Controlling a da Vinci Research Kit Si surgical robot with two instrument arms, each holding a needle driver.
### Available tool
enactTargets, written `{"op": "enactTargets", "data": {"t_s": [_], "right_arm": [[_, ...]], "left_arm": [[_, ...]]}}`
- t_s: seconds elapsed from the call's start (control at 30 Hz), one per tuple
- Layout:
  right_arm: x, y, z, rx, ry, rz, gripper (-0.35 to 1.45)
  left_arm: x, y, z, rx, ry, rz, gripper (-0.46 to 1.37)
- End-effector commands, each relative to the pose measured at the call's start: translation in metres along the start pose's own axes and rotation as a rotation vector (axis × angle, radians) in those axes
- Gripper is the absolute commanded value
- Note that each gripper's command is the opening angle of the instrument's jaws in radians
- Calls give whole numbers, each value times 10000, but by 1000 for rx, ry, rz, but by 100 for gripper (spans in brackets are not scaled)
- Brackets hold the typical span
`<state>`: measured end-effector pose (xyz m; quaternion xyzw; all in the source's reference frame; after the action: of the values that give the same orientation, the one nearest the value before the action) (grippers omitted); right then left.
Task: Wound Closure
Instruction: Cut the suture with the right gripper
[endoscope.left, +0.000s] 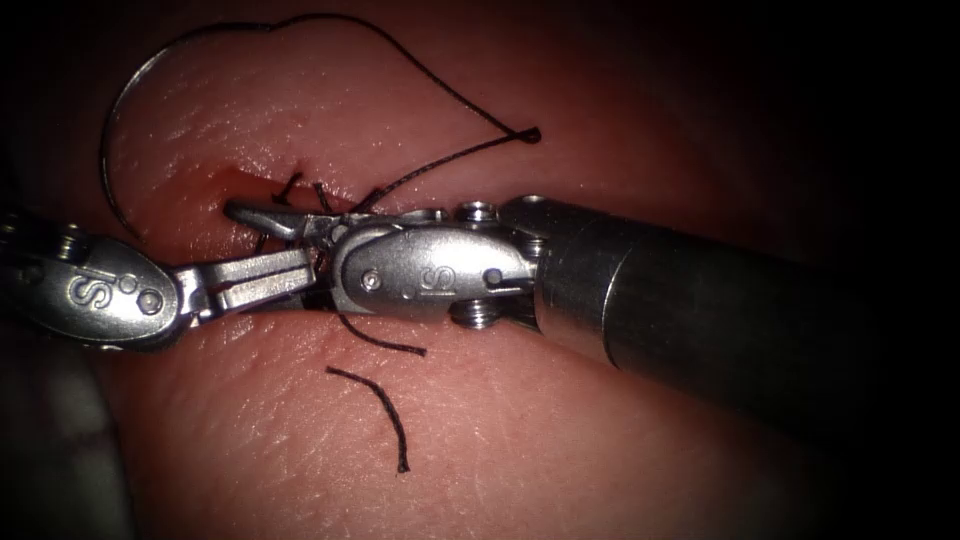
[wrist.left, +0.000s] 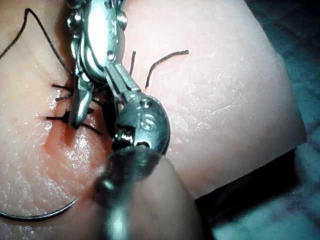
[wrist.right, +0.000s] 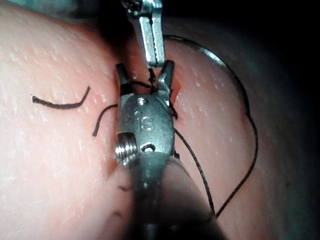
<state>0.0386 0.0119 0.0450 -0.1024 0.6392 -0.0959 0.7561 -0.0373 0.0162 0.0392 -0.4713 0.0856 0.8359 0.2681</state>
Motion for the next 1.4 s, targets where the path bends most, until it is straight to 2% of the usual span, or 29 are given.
{"op": "enactTargets", "data": {"t_s": [0.03,0.5,0.6,0.63,0.67,0.7,0.73,0.77,0.9,1.37,1.4], "right_arm": [[1,0,0,1,2,2,143],[-4,1,9,-4,-5,1,143],[-5,3,10,-6,-7,2,134],[-4,4,10,-6,-7,3,126],[-4,5,10,-6,-6,4,111],[-4,5,9,-6,-6,4,107],[-3,5,8,-3,-1,4,66],[-2,4,7,1,5,4,37],[-2,4,5,2,6,15,-35],[0,8,-5,34,18,25,-35],[1,12,-8,36,18,29,21]], "left_arm": [[-1,0,1,-11,-1,6,-35],[-4,5,0,-16,-11,11,-35],[-4,6,-1,-16,-11,11,-35],[-4,6,-1,-19,-9,11,-35],[-4,6,-1,-19,-9,11,-35],[-4,6,-1,-19,-9,11,-35],[-4,6,-1,-19,-9,11,-35],[-4,6,-1,-19,-9,11,-35],[-4,7,-1,-18,-9,12,-35],[-5,11,-9,-24,-12,15,-35],[-4,11,-10,-24,-12,15,-35]]}}
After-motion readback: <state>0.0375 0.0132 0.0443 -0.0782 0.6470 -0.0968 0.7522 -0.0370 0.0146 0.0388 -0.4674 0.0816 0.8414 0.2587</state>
